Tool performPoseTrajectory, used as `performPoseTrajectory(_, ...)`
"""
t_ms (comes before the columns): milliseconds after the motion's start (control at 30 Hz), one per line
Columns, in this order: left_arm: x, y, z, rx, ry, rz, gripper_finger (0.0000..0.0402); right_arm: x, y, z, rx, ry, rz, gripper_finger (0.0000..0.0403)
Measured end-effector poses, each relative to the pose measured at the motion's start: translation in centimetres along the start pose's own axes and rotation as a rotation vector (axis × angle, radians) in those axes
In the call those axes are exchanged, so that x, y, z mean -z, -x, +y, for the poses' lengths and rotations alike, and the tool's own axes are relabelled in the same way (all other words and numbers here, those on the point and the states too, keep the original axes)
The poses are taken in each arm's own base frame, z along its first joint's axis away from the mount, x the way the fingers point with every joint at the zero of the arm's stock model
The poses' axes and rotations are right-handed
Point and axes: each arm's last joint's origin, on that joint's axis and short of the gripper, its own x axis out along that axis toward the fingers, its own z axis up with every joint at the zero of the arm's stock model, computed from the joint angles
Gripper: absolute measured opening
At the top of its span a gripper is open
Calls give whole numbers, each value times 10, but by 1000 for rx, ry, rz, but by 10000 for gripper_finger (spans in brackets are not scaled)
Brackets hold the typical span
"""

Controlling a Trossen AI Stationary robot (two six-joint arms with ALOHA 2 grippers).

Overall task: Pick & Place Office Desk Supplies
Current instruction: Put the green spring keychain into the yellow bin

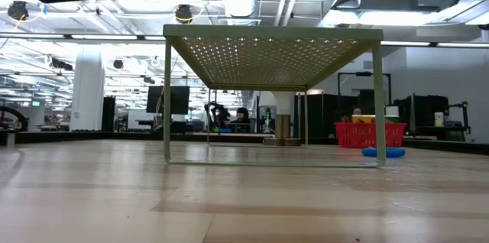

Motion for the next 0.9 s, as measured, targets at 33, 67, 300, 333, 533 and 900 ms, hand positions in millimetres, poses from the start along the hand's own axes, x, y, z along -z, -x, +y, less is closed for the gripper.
performPoseTrajectory(33,-2,9,2,-16,0,-30,99,7,6,-6,22,-11,24,0)
performPoseTrajectory(67,-5,18,4,-30,2,-68,99,13,13,-11,43,-24,49,0)
performPoseTrajectory(300,-20,69,19,-116,29,-392,99,42,47,-42,232,-1,248,0)
performPoseTrajectory(333,-22,75,20,-123,24,-426,99,44,49,-45,268,12,282,0)
performPoseTrajectory(533,-28,87,27,-152,31,-509,99,50,62,-60,406,73,369,0)
performPoseTrajectory(900,-26,72,26,-202,12,-469,99,61,64,-85,537,140,440,0)
